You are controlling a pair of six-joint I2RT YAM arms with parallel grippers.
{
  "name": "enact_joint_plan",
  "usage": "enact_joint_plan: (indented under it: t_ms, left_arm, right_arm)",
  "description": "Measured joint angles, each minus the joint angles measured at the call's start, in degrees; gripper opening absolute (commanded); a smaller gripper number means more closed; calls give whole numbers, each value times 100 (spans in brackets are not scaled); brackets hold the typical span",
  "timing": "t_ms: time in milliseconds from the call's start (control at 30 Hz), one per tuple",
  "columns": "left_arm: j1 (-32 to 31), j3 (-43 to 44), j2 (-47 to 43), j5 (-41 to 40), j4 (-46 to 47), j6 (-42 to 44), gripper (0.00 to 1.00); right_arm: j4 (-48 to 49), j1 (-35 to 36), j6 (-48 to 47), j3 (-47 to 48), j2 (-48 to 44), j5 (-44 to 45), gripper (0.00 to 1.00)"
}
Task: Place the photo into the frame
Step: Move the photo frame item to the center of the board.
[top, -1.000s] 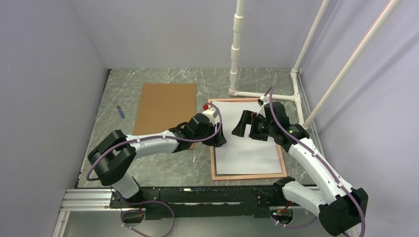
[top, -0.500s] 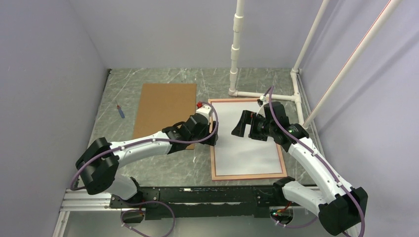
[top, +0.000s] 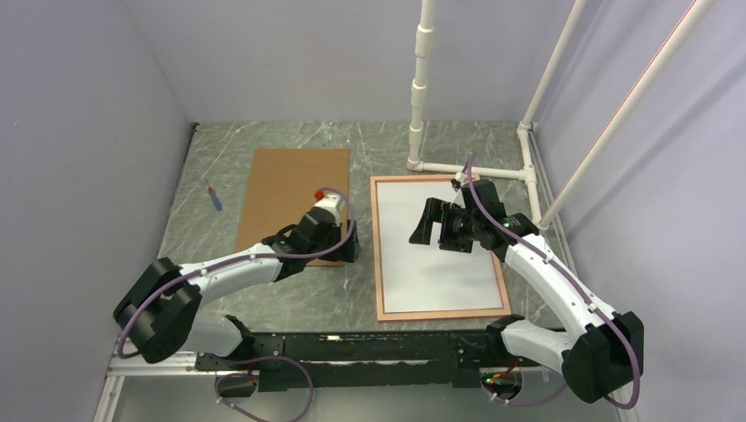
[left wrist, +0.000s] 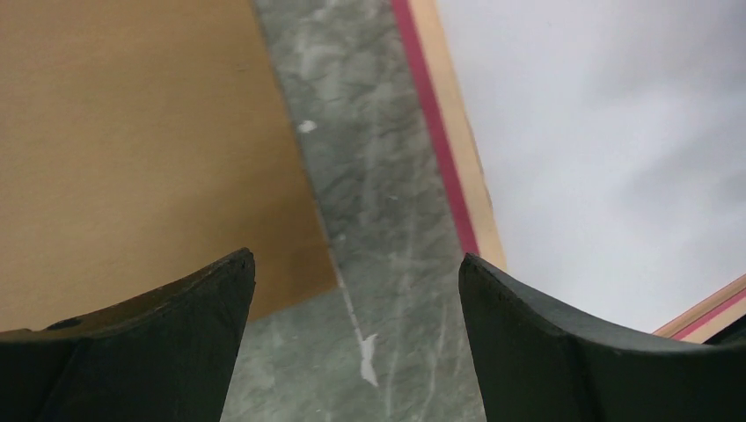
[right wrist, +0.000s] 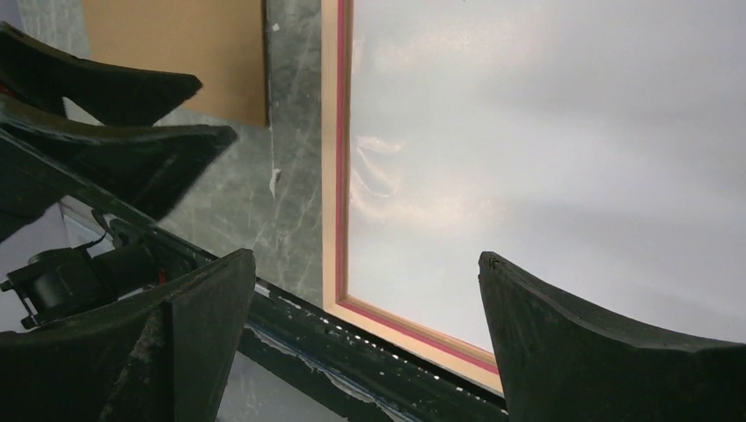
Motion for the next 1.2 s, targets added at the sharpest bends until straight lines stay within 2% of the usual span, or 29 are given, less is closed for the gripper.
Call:
enact_joint_plan:
  t_ms: [167,367,533,700,800,967,1200]
  left_arm:
    - [929,-839,-782,599,516,-208,89]
    - [2168,-1346,-1554,1058,533,-256,92]
    - [3379,-1392,-2321,1126,-20,-103,93]
    - [4487,-1123,-2736,719,-1049,120,93]
    - [4889,-887,-2721,203,-1508,144,93]
    - [5187,-584,-2245,-321,-1967,151,93]
    - [5976,-304,-745,28,-2074,166,91]
  right_arm:
    - [81,0,2,0,227,-37,99]
    - [341,2,57,22,697,-251,99]
    - [643,188,201,291,1305,-431,99]
    - [918,625,317,846,2004,-463,99]
    - [1043,977,382,1300,2518,-450,100]
    - [1209,1541,457,2142,3464,-376,99]
    - [1349,1993,599,2835,4601,-306,99]
